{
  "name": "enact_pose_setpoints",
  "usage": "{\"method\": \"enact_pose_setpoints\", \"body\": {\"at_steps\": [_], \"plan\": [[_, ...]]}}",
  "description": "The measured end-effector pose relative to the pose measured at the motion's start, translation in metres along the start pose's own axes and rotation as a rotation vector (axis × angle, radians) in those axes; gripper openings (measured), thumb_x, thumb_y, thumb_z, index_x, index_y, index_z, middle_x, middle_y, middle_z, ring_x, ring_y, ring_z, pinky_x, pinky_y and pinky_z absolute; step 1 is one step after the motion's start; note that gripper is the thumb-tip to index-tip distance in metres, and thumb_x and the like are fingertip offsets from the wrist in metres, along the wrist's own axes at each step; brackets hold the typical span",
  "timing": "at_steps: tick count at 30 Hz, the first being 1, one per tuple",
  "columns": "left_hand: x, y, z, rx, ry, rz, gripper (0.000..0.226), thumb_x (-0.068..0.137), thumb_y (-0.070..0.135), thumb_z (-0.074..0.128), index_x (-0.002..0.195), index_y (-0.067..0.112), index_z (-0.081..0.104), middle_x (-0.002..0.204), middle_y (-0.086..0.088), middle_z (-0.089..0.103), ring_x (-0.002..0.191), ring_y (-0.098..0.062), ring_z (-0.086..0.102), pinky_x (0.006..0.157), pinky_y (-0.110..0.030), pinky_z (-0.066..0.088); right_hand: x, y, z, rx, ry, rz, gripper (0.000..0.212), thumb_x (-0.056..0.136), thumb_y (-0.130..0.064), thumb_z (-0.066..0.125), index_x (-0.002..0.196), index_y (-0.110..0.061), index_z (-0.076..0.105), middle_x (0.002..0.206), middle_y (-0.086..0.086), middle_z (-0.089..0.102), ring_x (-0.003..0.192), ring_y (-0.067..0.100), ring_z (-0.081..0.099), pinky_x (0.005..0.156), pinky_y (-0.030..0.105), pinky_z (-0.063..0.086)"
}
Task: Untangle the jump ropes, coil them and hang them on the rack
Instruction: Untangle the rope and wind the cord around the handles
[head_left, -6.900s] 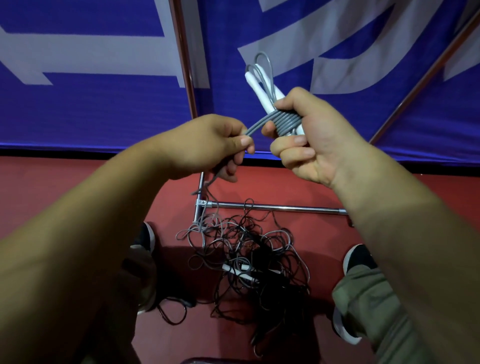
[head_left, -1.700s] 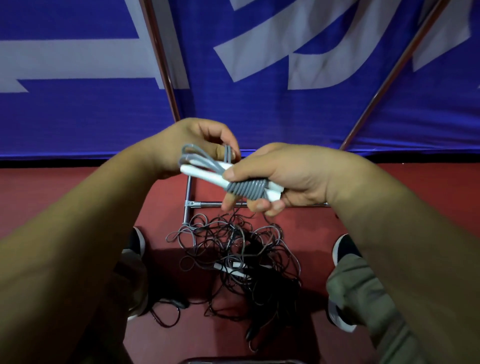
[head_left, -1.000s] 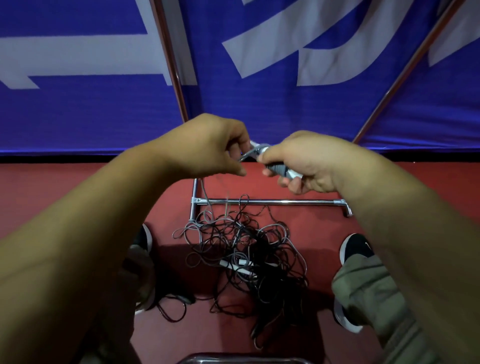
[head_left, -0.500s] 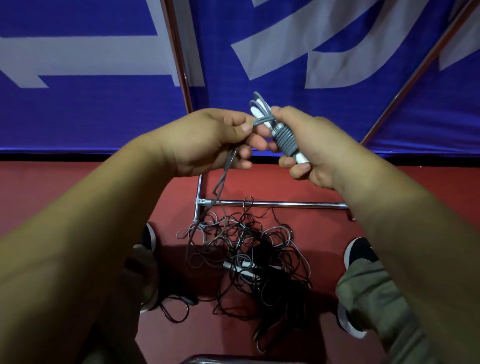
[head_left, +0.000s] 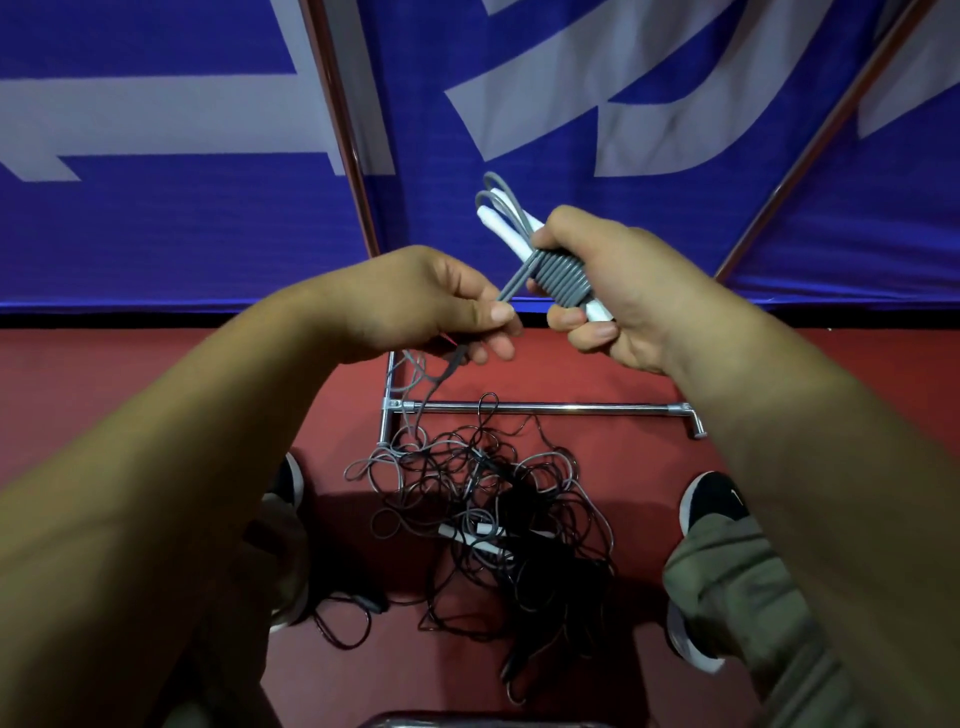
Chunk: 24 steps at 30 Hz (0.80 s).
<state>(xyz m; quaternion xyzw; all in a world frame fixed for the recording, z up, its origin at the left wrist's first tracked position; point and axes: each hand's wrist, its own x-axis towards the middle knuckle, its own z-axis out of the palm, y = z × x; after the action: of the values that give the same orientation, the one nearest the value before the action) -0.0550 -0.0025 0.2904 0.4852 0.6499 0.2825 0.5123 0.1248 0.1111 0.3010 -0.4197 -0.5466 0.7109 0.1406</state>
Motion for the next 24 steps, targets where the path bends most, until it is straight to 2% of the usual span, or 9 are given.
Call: {"method": "enact_pose_setpoints", "body": {"at_steps": [1,3,7,10,13,16,18,20,24], "plan": [[0.0,0.0,0.001,0.025,0.007,-0.014,0.025,0.107,0.026,0.06,0.114,0.007,0.075,0.106,-0.009,0.08,0.089,-0.016,0.071,0.07,-0.019,0.057,0.0,0.0,0.0,0.002,-0.004,-0.006,0.016,0.093,-0.027,0.065,0.094,-0.011,0.062,0.089,0.01,0.059,0.05,0.016,0.04,0.038,0.022,0.021],[0.0,0.0,0.001,0.042,-0.008,-0.04,0.026,0.109,0.027,0.056,0.114,0.006,0.072,0.105,-0.011,0.079,0.09,-0.015,0.075,0.069,-0.018,0.056,-0.001,0.0,0.001,0.008,-0.007,-0.017,0.015,0.093,-0.025,0.065,0.092,-0.01,0.063,0.082,0.008,0.062,0.05,0.017,0.041,0.039,0.022,0.022],[0.001,-0.005,-0.001,0.03,-0.025,-0.053,0.019,0.109,0.013,0.055,0.119,0.009,0.07,0.11,-0.01,0.078,0.105,-0.015,0.076,0.085,-0.028,0.062,-0.002,-0.002,0.004,0.03,-0.027,-0.017,0.018,0.095,-0.025,0.065,0.096,-0.007,0.066,0.088,0.014,0.067,0.05,0.016,0.042,0.039,0.022,0.023],[0.002,-0.009,0.0,0.031,0.024,-0.036,0.015,0.104,0.008,0.062,0.115,0.006,0.072,0.108,-0.014,0.078,0.105,-0.018,0.077,0.094,-0.036,0.062,-0.005,-0.007,0.004,0.058,-0.062,-0.007,0.019,0.098,-0.026,0.064,0.097,-0.007,0.065,0.086,0.015,0.068,0.05,0.016,0.041,0.037,0.021,0.024],[0.004,-0.011,0.001,0.027,0.09,-0.019,0.013,0.102,0.014,0.069,0.108,0.004,0.072,0.102,-0.015,0.078,0.099,-0.02,0.078,0.088,-0.036,0.065,-0.006,-0.009,0.001,0.058,-0.072,0.008,0.02,0.099,-0.027,0.063,0.101,-0.008,0.063,0.085,0.014,0.068,0.049,0.015,0.04,0.036,0.02,0.025],[0.008,-0.011,0.002,0.063,0.21,-0.007,0.017,0.099,0.019,0.073,0.102,0.003,0.073,0.094,-0.015,0.078,0.089,-0.02,0.078,0.077,-0.03,0.065,-0.008,-0.011,-0.002,0.071,-0.104,0.043,0.02,0.099,-0.029,0.061,0.102,-0.009,0.06,0.082,0.012,0.067,0.049,0.014,0.039,0.035,0.018,0.023],[0.009,-0.011,0.004,0.121,0.264,0.002,0.02,0.098,0.025,0.075,0.101,0.006,0.074,0.09,-0.011,0.079,0.085,-0.021,0.079,0.074,-0.028,0.064,-0.01,-0.011,-0.002,0.067,-0.168,0.073,0.022,0.1,-0.031,0.06,0.104,-0.009,0.06,0.08,0.011,0.067,0.05,0.013,0.038,0.035,0.017,0.021],[0.011,-0.012,0.005,0.163,0.284,0.011,0.022,0.098,0.03,0.075,0.104,0.009,0.075,0.091,-0.01,0.079,0.086,-0.023,0.079,0.078,-0.032,0.066,-0.012,-0.01,0.0,0.055,-0.259,0.107,0.027,0.102,-0.035,0.058,0.107,-0.009,0.06,0.078,0.01,0.065,0.05,0.012,0.037,0.034,0.017,0.019],[0.012,-0.013,0.005,0.146,0.279,0.106,0.01,0.101,0.024,0.071,0.105,0.017,0.077,0.097,-0.006,0.079,0.092,-0.023,0.078,0.082,-0.033,0.063,-0.014,-0.009,-0.002,0.006,-0.439,0.161,0.038,0.097,-0.043,0.065,0.114,-0.01,0.06,0.079,0.007,0.061,0.046,0.008,0.036,0.03,0.016,0.022]]}}
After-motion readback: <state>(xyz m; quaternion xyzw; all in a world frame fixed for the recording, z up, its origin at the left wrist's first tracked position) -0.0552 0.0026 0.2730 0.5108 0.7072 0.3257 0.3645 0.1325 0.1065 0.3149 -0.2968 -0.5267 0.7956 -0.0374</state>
